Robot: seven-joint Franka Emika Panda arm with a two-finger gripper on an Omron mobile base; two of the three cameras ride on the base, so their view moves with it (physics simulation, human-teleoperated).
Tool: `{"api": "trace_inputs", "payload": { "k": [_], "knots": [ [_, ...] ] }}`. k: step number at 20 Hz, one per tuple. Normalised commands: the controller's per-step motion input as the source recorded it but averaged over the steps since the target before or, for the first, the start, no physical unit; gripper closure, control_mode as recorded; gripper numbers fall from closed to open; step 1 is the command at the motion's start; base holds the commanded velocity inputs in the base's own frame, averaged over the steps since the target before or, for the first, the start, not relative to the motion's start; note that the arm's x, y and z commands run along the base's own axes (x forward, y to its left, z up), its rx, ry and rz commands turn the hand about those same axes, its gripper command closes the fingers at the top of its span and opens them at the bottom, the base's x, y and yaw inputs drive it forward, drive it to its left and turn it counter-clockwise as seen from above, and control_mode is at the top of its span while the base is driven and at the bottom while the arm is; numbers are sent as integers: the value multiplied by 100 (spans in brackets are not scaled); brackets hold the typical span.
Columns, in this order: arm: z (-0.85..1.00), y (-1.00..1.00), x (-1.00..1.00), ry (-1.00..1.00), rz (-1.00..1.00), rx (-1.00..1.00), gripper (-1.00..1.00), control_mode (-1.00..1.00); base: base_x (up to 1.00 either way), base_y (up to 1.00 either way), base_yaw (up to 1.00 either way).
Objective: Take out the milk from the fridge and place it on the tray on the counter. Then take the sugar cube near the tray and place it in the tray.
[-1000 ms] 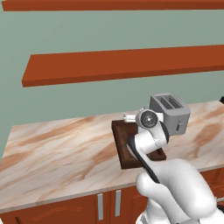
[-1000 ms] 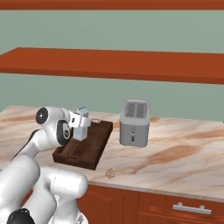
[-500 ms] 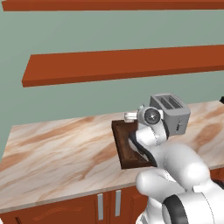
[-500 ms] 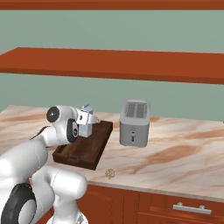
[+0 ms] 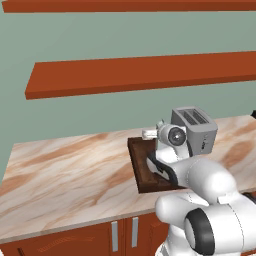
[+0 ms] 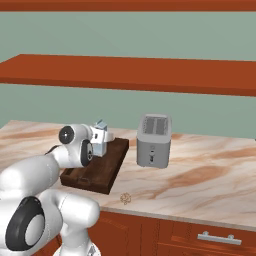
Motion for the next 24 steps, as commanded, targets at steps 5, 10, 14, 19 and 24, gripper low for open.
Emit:
{"api": "trace_inputs", "payload": {
  "k": [5, 10, 14, 19, 24],
  "knots": [
    [-13, 0, 2, -2, 4, 0, 100, -100, 0, 0, 0],
    [-27, 0, -2, 1, 2, 0, 100, -100, 0, 0, 0],
    [-40, 0, -7, 9, 0, 0, 100, -100, 0, 0, 0],
    [-38, 0, -11, 3, 0, 0, 100, -100, 0, 0, 0],
    [-23, 0, -7, -3, 2, 0, 100, -100, 0, 0, 0]
  ]
}}
